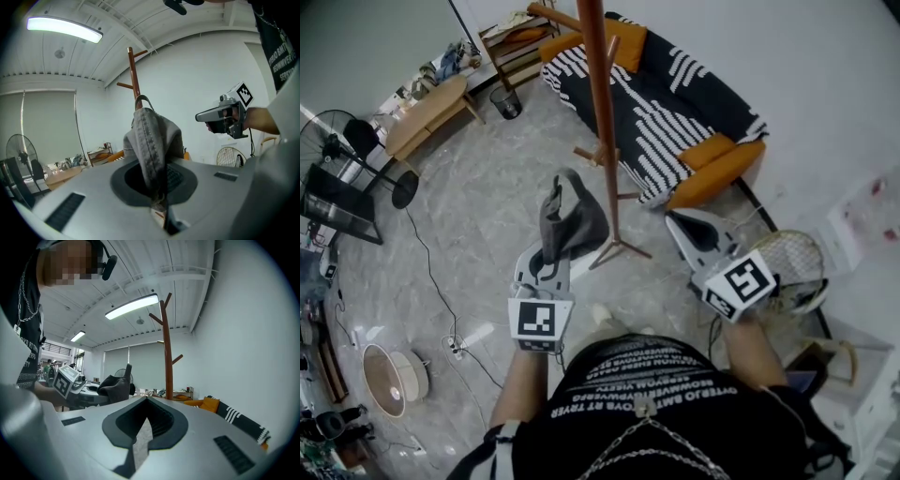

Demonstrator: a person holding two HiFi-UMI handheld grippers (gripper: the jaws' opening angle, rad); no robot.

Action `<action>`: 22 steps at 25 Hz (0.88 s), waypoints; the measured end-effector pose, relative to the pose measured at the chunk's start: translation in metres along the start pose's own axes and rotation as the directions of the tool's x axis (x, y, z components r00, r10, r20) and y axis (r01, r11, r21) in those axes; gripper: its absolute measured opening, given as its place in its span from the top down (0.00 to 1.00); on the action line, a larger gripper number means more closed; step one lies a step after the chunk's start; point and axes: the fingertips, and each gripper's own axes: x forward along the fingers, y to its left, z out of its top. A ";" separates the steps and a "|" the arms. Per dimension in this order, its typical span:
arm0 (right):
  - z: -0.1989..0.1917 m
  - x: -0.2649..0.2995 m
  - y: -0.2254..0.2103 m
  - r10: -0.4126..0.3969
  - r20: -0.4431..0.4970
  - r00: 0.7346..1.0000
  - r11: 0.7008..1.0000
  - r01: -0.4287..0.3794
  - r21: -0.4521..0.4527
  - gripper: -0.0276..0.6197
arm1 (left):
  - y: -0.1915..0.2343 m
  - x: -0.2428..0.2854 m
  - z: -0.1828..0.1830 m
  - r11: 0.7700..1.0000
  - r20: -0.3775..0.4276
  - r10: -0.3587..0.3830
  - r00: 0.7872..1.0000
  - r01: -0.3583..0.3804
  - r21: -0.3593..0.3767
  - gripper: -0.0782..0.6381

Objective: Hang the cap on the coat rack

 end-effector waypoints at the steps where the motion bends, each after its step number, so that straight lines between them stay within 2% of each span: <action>1: 0.001 0.003 0.000 -0.003 0.001 1.000 1.000 0.003 -0.001 0.95 | 0.003 0.003 0.000 1.000 -0.001 -0.006 1.000 0.006 0.002 0.88; 14: 0.013 0.033 -0.021 -0.088 -0.002 0.996 0.996 0.087 -0.020 0.95 | 0.030 0.045 -0.001 0.997 0.029 -0.080 0.996 0.080 0.003 0.88; 18: 0.010 0.038 -0.025 -0.126 -0.008 0.992 0.992 0.126 -0.019 0.95 | 0.036 0.058 -0.010 0.992 0.013 -0.118 0.993 0.118 0.043 0.88; 22: 0.009 0.046 -0.025 -0.162 -0.014 0.987 0.987 0.162 -0.022 0.95 | 0.037 0.070 -0.019 0.985 0.005 -0.166 0.986 0.166 0.042 0.88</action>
